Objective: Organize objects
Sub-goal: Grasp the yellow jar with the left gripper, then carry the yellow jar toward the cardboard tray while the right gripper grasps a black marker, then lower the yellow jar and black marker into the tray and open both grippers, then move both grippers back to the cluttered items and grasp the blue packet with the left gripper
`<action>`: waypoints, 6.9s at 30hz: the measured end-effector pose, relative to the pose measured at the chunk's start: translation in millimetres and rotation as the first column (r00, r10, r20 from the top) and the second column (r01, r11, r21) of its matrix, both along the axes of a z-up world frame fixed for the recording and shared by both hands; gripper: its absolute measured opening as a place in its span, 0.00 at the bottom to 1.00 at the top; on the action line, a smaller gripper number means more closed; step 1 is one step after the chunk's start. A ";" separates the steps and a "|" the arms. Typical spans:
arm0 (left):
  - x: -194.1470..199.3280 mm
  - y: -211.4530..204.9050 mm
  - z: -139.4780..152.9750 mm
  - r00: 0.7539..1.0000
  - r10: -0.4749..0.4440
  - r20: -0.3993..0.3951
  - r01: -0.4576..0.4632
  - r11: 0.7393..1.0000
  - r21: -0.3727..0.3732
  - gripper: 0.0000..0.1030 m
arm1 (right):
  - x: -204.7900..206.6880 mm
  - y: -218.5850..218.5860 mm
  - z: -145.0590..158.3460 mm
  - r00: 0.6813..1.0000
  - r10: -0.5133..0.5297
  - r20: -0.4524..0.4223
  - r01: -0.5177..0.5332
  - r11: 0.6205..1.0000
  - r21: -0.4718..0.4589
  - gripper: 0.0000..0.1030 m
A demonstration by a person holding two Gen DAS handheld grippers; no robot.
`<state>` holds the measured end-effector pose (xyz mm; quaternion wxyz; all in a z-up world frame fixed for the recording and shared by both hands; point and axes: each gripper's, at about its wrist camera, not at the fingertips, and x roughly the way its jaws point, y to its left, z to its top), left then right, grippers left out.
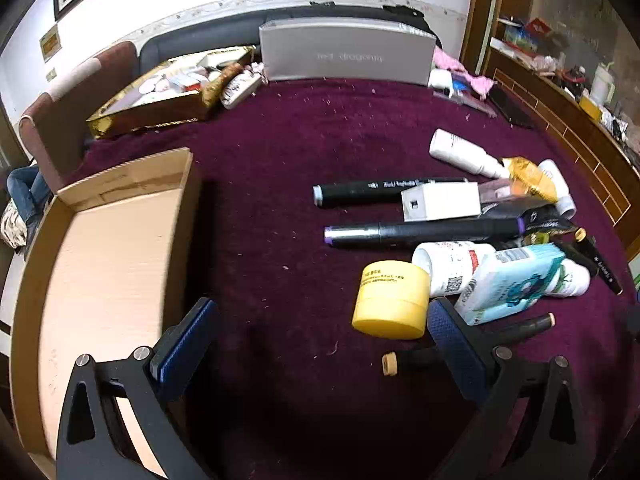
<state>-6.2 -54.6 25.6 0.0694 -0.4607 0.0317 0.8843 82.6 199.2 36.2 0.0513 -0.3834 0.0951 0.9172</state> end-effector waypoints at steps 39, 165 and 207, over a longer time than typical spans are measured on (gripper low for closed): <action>30.1 14.5 31.0 0.997 -0.053 -0.047 0.059 0.990 0.126 0.33 | -20.4 -6.5 -3.8 0.998 0.029 0.059 -0.027 0.999 -0.033 1.00; 47.4 -143.0 83.7 0.950 0.236 -0.205 -0.233 0.972 0.037 0.61 | -89.5 -196.2 57.4 0.894 0.442 0.070 -0.428 0.891 -0.153 0.57; 21.6 -7.7 24.7 0.992 -0.122 -0.019 0.123 0.991 0.051 0.60 | -25.3 23.2 10.4 0.965 0.142 0.222 -0.065 0.945 -0.321 0.84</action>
